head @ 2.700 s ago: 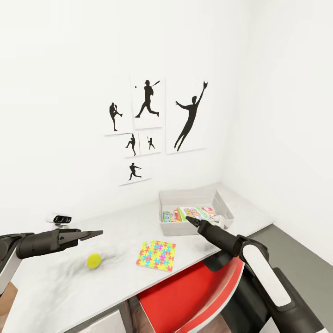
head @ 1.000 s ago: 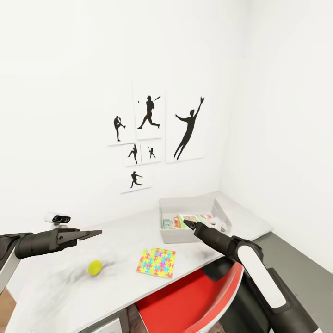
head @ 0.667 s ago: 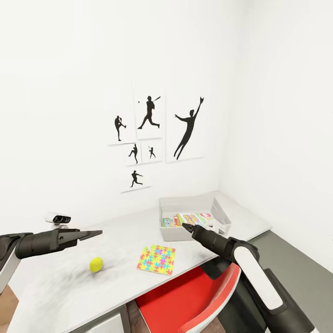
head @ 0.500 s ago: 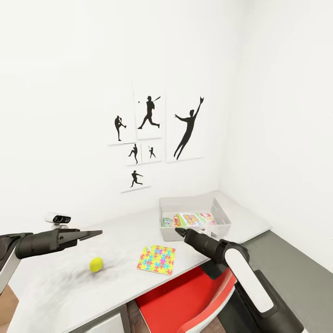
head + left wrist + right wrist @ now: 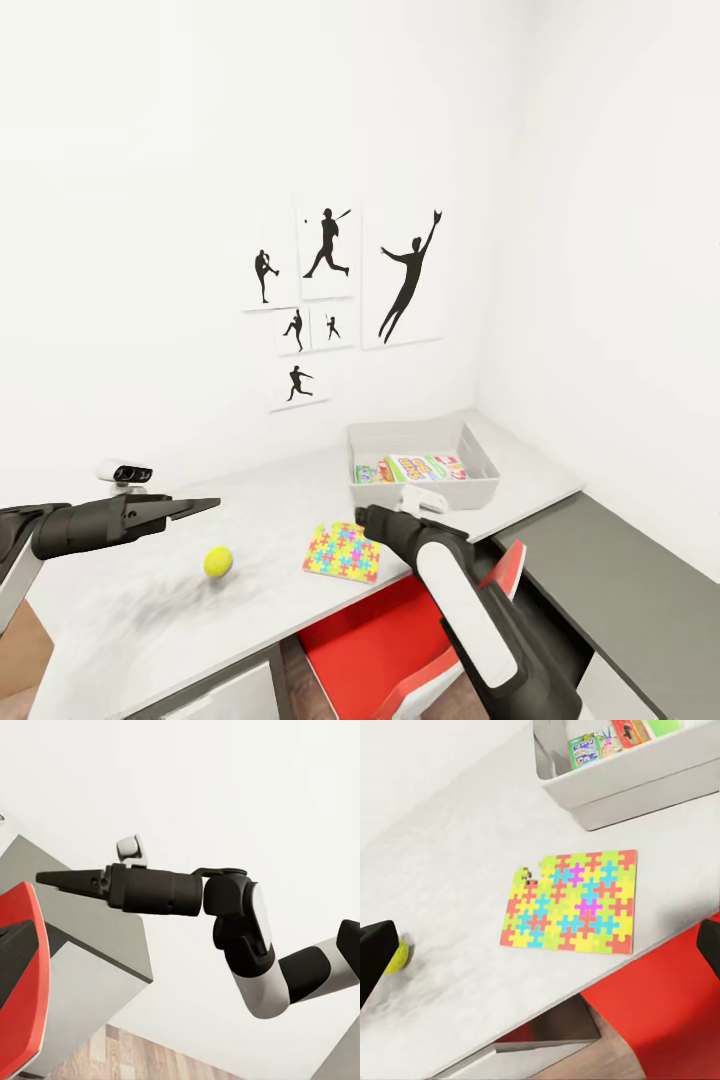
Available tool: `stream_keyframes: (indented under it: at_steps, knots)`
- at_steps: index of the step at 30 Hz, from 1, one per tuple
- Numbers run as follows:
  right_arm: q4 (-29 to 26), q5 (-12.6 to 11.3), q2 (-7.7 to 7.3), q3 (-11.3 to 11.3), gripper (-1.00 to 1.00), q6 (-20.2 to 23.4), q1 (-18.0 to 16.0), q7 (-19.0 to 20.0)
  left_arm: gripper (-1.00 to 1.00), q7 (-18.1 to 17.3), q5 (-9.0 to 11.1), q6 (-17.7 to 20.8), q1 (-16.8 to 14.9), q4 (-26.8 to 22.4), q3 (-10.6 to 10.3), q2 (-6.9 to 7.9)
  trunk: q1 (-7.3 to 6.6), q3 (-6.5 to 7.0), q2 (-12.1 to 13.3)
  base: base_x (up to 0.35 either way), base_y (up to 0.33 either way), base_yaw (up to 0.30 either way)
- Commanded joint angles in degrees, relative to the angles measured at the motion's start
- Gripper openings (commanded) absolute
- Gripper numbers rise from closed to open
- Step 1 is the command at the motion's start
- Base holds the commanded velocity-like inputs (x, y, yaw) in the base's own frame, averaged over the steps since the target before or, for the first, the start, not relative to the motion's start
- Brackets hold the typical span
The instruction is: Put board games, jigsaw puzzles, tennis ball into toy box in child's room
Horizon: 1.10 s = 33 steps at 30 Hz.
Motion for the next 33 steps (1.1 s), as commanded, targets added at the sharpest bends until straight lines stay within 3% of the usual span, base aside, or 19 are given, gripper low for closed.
stream_keyframes:
  at_steps: [1,7,22,33]
  knots:
    - [-0.1,-0.4,-0.02,0.0,1.00,0.1,0.0,-0.1,1.00,-0.2,0.0,0.6,0.0,0.0,0.0,0.01,0.02,-0.03,0.0,-0.003,0.002,0.000]
    - [-0.1,-0.1,-0.10,-0.2,1.00,0.0,0.2,1.6,1.00,-0.2,0.0,0.6,0.0,0.0,0.0,-0.09,0.02,-0.03,0.0,0.047,0.000,0.049]
    - [-0.1,-0.1,-0.11,0.1,1.00,0.1,0.2,1.8,1.00,-0.2,0.0,0.4,0.0,0.0,0.0,-0.23,0.02,-0.03,0.0,0.011,-0.026,0.257]
    - [-0.1,0.0,-0.11,0.0,1.00,0.1,0.2,1.9,1.00,-0.2,0.0,0.3,0.0,0.0,0.0,-0.20,0.02,-0.03,0.0,0.042,-0.075,0.023]
